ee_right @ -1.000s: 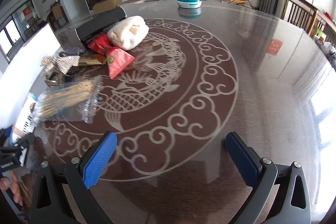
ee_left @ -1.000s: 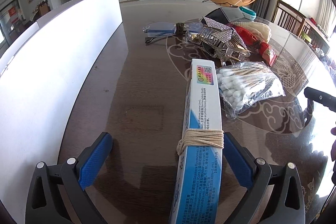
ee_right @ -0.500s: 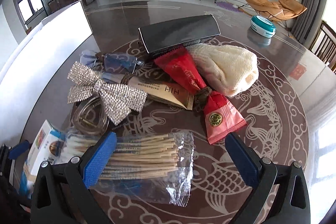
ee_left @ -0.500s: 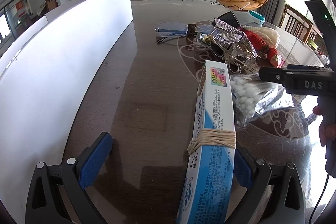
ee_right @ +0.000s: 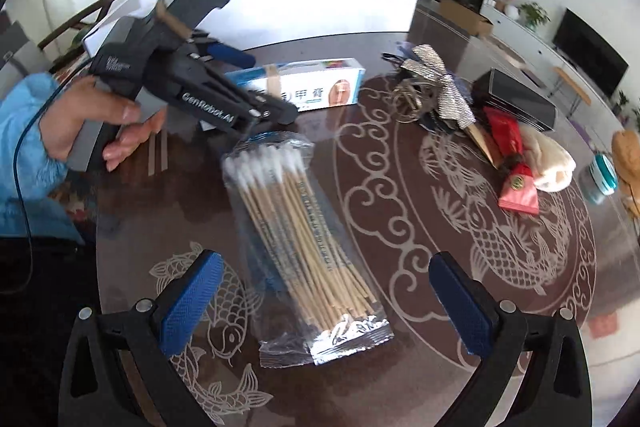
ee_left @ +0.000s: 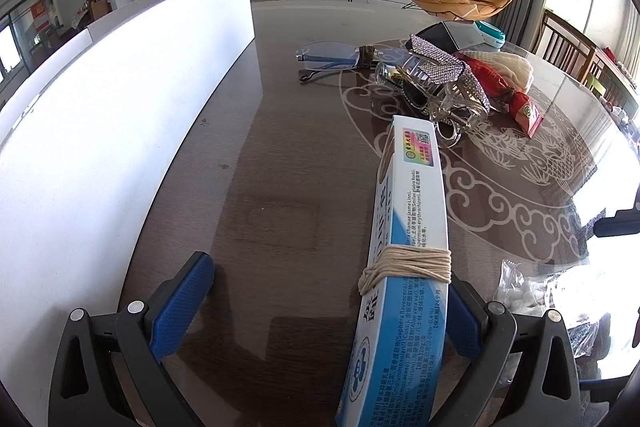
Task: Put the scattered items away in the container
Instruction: 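Lift the ointment box with the left gripper while the right gripper grasps the wooden swab bag, then carry the ointment box and wooden swab bag toward the container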
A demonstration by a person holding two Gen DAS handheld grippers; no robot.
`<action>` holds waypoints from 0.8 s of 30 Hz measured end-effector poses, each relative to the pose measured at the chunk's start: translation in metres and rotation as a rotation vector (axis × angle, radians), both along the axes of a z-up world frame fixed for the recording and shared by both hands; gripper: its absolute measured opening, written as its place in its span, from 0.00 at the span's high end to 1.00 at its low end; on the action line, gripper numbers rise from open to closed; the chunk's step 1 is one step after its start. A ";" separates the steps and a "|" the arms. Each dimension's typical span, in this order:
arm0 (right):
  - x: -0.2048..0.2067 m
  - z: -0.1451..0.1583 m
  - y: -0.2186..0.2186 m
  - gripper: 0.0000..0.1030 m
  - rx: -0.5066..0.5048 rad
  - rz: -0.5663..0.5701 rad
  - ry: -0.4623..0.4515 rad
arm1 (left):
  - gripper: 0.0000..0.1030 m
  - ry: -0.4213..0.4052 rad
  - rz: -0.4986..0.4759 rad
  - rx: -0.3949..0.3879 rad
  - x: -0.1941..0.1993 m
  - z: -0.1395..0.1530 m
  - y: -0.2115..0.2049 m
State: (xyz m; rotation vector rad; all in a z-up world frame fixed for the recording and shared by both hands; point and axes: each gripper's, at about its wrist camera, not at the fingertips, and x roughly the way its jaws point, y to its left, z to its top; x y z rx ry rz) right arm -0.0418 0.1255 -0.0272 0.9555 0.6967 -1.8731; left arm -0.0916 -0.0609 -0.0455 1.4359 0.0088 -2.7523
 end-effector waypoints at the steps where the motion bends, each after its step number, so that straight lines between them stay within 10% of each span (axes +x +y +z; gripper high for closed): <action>1: 0.000 -0.005 -0.006 0.00 0.004 0.020 -0.004 | 0.00 0.000 0.000 0.000 0.001 0.000 0.000; 6: -0.020 -0.017 -0.022 0.07 -0.021 -0.039 -0.063 | 0.00 0.000 0.000 0.000 0.000 0.000 0.000; 10: -0.034 -0.009 -0.004 0.61 -0.048 -0.185 -0.062 | 0.00 0.000 0.001 0.000 0.000 0.000 0.000; 19: -0.022 -0.006 0.094 0.60 -0.065 -0.634 0.005 | 0.00 0.001 -0.049 -0.025 -0.003 0.000 0.012; 24: -0.017 -0.005 0.108 0.41 -0.078 -0.710 0.040 | 0.00 -0.002 -0.075 -0.016 -0.010 0.000 0.028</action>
